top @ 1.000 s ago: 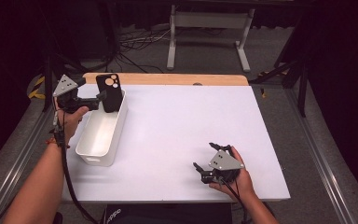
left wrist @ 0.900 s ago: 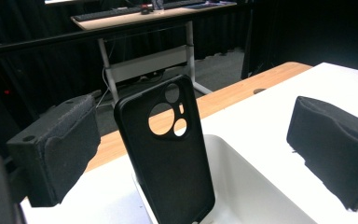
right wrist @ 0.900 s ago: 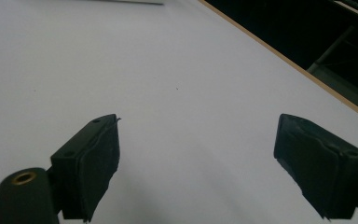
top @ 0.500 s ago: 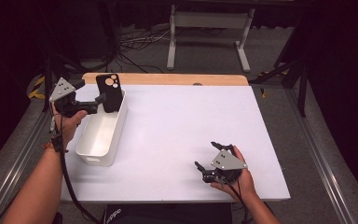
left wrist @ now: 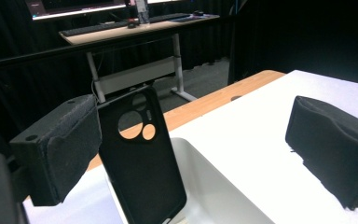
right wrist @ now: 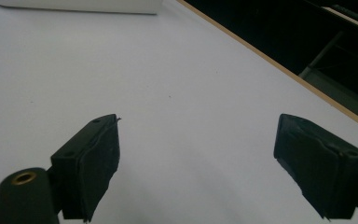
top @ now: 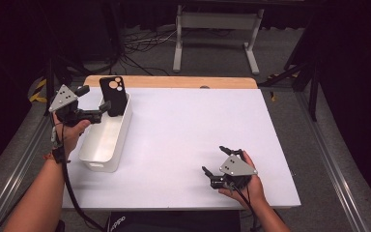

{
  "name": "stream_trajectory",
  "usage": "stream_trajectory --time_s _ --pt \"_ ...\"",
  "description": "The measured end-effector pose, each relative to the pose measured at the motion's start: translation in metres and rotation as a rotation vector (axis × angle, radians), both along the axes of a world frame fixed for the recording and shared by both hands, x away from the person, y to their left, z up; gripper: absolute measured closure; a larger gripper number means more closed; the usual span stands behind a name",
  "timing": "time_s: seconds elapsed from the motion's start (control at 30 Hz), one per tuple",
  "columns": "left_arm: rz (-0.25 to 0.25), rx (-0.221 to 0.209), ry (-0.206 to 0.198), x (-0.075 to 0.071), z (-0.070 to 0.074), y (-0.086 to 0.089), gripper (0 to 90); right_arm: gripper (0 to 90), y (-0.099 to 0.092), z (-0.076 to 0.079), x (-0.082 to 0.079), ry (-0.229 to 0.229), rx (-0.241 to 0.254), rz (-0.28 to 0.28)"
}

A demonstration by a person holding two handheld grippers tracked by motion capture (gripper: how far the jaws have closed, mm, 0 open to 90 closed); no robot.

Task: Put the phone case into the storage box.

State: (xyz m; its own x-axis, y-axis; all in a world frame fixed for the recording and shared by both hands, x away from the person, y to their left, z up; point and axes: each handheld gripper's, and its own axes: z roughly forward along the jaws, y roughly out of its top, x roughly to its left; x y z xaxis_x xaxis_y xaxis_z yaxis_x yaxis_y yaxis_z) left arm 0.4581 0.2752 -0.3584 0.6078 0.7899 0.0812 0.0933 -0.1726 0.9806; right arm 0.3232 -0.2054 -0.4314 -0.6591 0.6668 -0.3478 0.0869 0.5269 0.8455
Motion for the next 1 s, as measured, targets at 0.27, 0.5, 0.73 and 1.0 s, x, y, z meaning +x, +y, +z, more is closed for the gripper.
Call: stream_trajectory --time_s 0.27,0.5,0.73,1.0 --pt "-0.015 0.004 -0.007 -0.010 0.002 -0.001 4.2 15.1 0.000 0.001 -0.001 -0.005 0.006 0.001" --pt "-0.029 0.003 -0.009 -0.016 0.001 -0.005 4.2 15.1 0.000 0.002 -0.001 -0.009 0.007 0.002" --pt "-0.050 -0.002 -0.017 -0.022 0.000 -0.011 4.2 15.1 0.000 0.003 -0.001 -0.011 0.011 0.001" --pt "-0.075 -0.012 -0.031 -0.032 0.002 -0.018 4.2 15.1 -0.001 0.004 -0.002 -0.015 0.011 0.000"
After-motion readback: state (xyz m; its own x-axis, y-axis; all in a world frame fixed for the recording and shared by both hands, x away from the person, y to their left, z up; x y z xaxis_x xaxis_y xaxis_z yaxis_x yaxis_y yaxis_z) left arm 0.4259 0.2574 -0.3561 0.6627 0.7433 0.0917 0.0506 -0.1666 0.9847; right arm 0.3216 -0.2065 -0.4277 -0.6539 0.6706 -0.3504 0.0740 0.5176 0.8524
